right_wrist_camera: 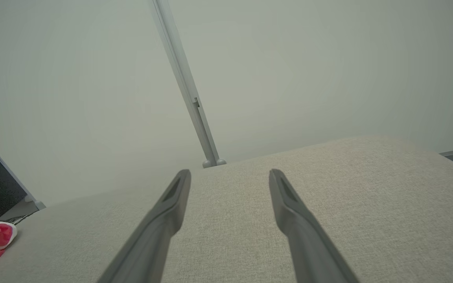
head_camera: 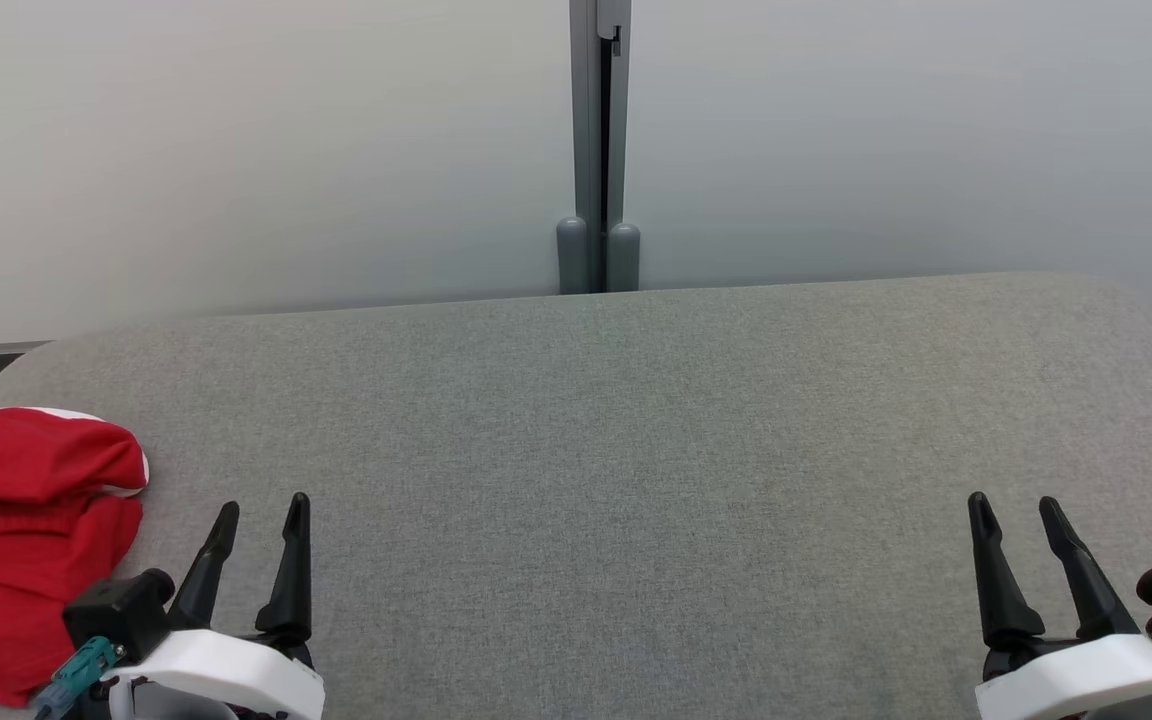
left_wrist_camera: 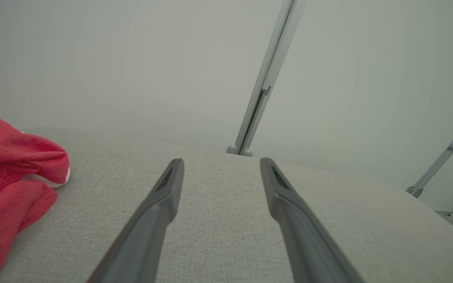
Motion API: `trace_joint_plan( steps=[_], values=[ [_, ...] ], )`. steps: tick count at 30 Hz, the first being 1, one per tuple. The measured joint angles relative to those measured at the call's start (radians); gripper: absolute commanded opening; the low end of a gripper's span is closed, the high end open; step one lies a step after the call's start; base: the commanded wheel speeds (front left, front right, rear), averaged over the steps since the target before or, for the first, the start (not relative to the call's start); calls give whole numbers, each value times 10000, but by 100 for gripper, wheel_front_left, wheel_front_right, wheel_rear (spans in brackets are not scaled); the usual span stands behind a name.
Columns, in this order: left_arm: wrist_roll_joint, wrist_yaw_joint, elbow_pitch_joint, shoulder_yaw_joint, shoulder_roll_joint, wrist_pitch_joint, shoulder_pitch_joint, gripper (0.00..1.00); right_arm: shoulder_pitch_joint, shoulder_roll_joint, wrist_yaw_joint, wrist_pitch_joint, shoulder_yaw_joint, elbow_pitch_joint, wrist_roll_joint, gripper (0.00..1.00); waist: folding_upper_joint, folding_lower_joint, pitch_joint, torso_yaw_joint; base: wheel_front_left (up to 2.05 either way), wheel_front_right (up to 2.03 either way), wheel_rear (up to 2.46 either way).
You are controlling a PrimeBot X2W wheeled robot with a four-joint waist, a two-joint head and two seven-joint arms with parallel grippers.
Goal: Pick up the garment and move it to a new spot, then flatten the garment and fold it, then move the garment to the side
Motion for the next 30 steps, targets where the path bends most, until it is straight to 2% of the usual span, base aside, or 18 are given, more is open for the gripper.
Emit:
trace_joint_plan(
  steps=[23,30],
  values=[
    [2013,33,414,-130,228,-499,0,100,311,117,2,130,-2,-127,-1766,100,0,-1,-211,63,0,0,0],
    [2366,33,510,-144,228,-629,0,100,347,182,2,127,-19,-132,-1996,100,0,-1,-264,60,0,0,0]
  ],
)
